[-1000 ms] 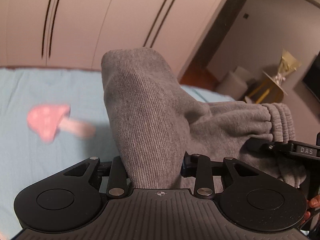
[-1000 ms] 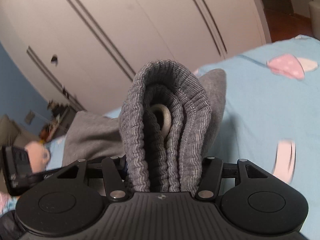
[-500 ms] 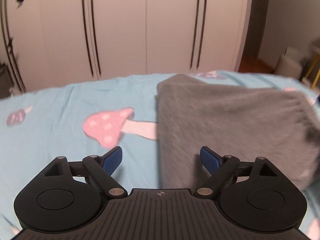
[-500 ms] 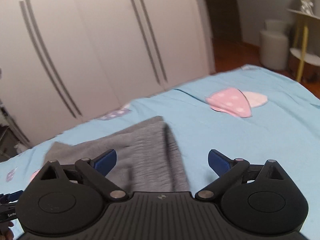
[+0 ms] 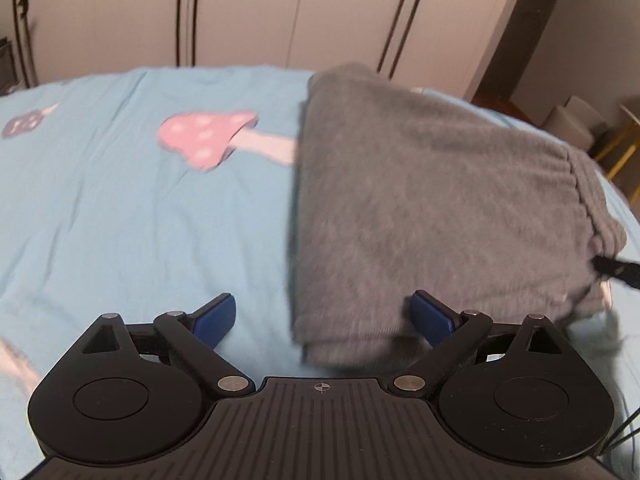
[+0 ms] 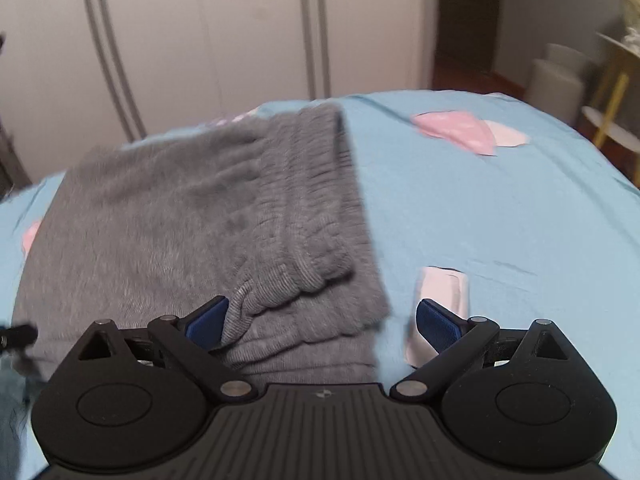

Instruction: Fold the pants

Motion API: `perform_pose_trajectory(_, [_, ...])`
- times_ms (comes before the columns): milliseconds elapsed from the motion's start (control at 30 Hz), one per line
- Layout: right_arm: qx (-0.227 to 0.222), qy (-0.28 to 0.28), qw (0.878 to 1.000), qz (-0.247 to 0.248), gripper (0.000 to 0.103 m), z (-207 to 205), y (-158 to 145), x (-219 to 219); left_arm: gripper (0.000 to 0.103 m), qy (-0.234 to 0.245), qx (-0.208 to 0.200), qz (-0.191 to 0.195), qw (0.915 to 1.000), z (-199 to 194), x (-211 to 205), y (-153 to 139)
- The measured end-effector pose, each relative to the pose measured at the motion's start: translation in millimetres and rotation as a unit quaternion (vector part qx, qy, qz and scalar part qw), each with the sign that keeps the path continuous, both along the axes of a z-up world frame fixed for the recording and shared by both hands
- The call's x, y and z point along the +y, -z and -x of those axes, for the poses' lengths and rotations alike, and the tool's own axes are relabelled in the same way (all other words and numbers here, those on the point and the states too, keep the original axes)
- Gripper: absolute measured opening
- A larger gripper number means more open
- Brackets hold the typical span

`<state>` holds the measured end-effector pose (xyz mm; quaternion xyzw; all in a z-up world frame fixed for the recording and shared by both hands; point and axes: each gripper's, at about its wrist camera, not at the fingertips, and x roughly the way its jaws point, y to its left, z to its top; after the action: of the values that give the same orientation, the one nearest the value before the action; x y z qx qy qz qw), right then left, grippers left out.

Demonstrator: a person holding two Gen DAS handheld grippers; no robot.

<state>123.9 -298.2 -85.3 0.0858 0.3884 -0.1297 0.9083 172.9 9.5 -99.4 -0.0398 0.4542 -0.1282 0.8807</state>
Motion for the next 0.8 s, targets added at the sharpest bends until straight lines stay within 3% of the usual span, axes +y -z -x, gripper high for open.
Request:
perform_pose_trajectory(67, [-0.026,0.016,0.998,0.063,0.098,12.7,-10.2,8.0,0.097,-0.016,0.021,-0.020,0.9995,12.8,-0.4,1.5])
perform_pose_trajectory(133, [-0.039,0.058,0.983,0.167,0.098,29.7,-14.3,26.9,0.097,-0.020,0.065,-0.058,0.9959,25.2,-7.8,7.5])
perform_pose_trajectory(167, [-0.038,0.068,0.979,0.191,0.098,39.6,-12.7,33.8,0.097,-0.019,0.089,-0.075,0.9930,33.6,-13.0,11.2])
perform_pose_trajectory(200, [-0.032,0.064,0.980,0.187,0.098,51.9,-9.8,38.7,0.097,-0.016,0.105,-0.083,0.9909,41.6,-17.4,12.8])
perform_pose_trajectory(267, [-0.023,0.034,0.991,0.127,0.098,79.4,-3.2,42.4,0.097,-0.012,0.110,-0.070,0.9913,62.2,-24.6,7.8])
perform_pose_trajectory(400, [0.022,0.031,0.999,-0.003,0.098,131.1,23.1,40.9,0.100,0.003,0.126,0.010,0.9919,98.7,-35.5,1.3])
perform_pose_trajectory(433, [0.033,0.043,0.998,-0.029,0.098,139.5,26.9,39.7,0.100,0.007,0.127,0.012,0.9917,106.8,-38.6,2.6])
perform_pose_trajectory(500, [0.063,0.078,0.992,-0.073,0.098,149.7,36.0,35.9,0.100,0.005,0.112,-0.033,0.9931,115.1,-45.7,-1.3])
perform_pose_trajectory(600, [0.078,0.099,0.988,-0.085,0.098,150.0,32.2,37.2,0.100,-0.020,0.082,-0.085,0.9929,120.2,-47.1,-11.0])
perform_pose_trajectory(800, [0.092,0.106,0.988,-0.059,0.098,154.1,23.8,46.2,0.100,-0.036,0.026,-0.097,0.9943,143.8,-36.6,-42.5])
